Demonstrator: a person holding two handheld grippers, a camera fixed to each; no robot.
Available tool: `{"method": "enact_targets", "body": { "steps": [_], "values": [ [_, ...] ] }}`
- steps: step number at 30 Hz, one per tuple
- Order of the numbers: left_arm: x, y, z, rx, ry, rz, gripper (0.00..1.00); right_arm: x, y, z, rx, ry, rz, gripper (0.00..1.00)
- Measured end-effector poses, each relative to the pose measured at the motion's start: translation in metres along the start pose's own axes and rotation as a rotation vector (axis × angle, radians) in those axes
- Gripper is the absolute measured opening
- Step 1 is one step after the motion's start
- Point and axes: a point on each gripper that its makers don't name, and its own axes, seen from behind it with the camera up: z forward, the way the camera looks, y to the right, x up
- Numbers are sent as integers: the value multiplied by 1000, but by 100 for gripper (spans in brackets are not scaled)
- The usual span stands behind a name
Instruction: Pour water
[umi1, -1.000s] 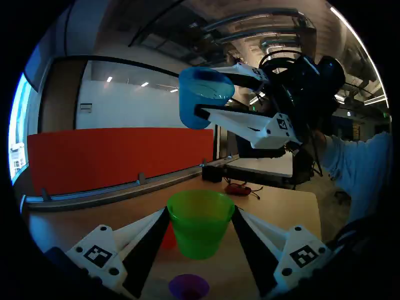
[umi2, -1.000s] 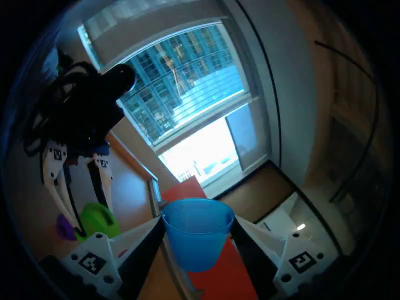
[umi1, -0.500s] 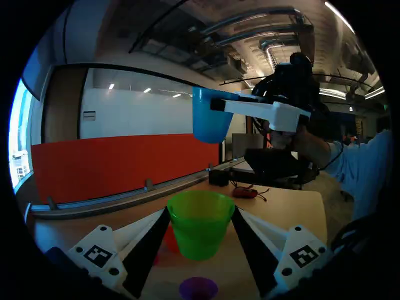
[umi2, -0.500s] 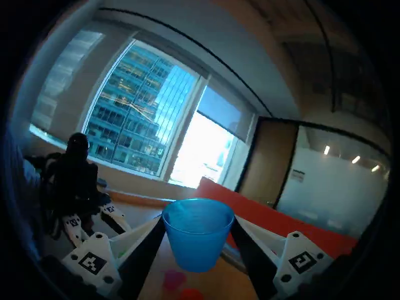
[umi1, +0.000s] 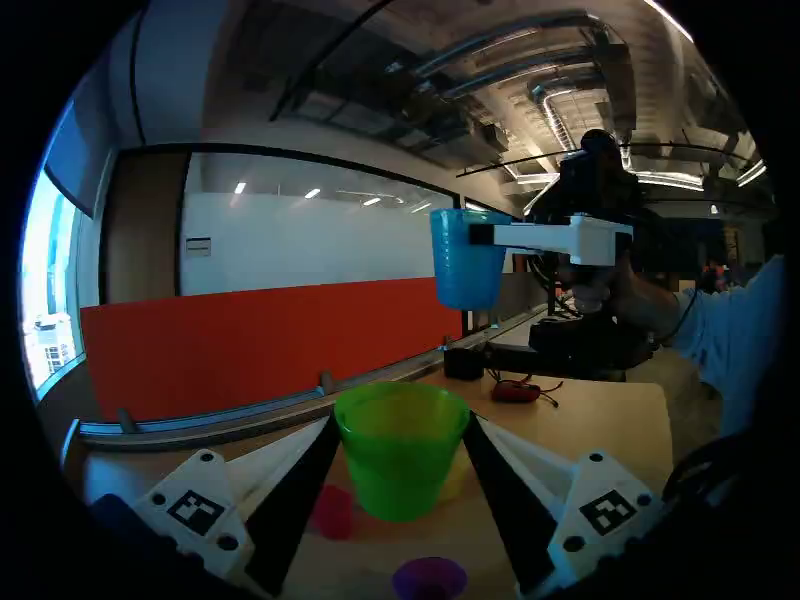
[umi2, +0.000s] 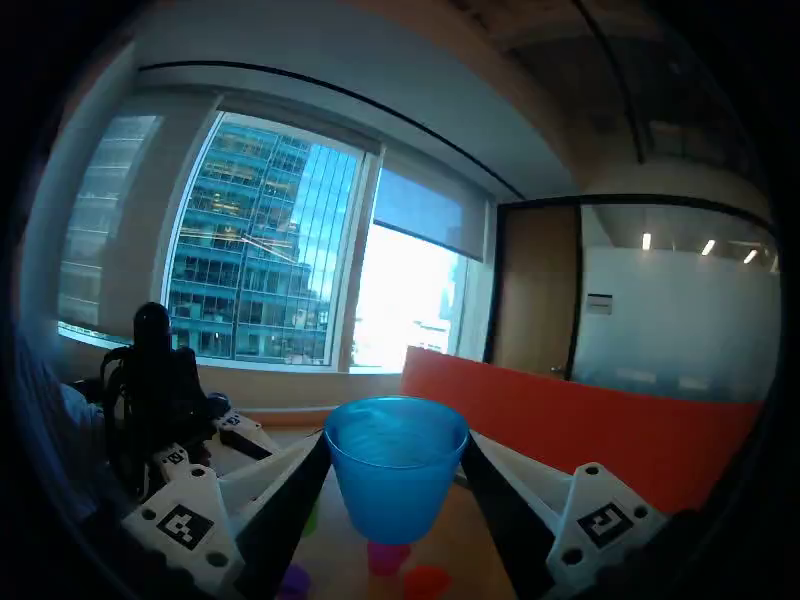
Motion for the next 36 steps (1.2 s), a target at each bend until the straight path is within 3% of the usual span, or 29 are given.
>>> {"method": "enact_targets", "body": {
  "steps": [17,26,36],
  "values": [
    [-21,-52,-25,123,-36,29,88,-45,28,-29,-63,-40,32,91],
    [-29,-66,-35,160,-49,31,87,-56,38,-40,-85,-37,51,91],
    [-45,-70,-42,170,-83,25,87,-81,28,-40,-50,-60,52,91]
  ]
}}
